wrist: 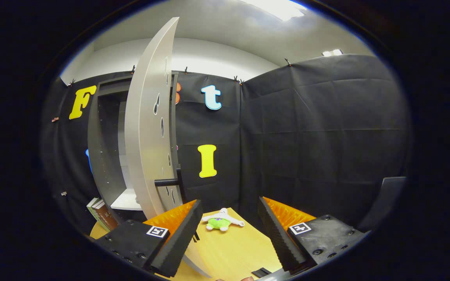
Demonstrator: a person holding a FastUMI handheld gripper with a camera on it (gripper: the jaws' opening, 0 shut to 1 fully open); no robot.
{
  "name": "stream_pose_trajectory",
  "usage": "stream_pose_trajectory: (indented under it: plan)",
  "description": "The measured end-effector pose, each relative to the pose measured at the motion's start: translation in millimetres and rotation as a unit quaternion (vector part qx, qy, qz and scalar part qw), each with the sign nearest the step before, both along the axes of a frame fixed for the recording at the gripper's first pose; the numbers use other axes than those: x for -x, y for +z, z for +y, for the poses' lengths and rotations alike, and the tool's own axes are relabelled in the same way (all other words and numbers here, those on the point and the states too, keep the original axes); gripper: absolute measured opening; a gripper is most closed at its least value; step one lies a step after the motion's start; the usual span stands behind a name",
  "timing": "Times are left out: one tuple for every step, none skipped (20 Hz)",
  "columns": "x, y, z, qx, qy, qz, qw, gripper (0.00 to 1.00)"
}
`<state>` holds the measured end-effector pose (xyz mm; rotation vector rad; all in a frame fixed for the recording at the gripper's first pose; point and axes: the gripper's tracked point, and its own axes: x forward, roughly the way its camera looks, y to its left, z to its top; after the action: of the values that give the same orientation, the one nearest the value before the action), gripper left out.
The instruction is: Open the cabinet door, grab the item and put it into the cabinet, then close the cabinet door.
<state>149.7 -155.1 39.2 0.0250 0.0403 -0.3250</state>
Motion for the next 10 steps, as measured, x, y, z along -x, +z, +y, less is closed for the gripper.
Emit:
stream_pose_trajectory:
  plan:
    - [0.7,-0.6,4.7,-0.001,0.003,0.001,1.000,0.96]
    - [1.2,-0.2,10.5,-0.001,0.006,0.002,1.000,0.96]
    - [2.5,-0.2,15.6,0.001,0.008,0.002,1.000,0.96]
    - [2.3,0.0,20.6,0.002,0.011,0.002,1.000,0.96]
    - [3.0,-0.5,25.8,0.002,0.014,0.003,1.000,0.96]
    - [3.1,-0.5,31.2,0.000,0.018,0.002,1.000,0.96]
    - [3.1,-1.5,36.5,-0.003,0.022,0.002,1.000,0.96]
    - [4.0,-1.8,42.6,-0.005,0.028,0.001,1.000,0.96]
    - [3.6,-2.4,48.7,-0.006,0.033,0.001,0.999,0.96]
    - [3.5,-2.8,54.1,-0.007,0.038,0.000,0.999,0.96]
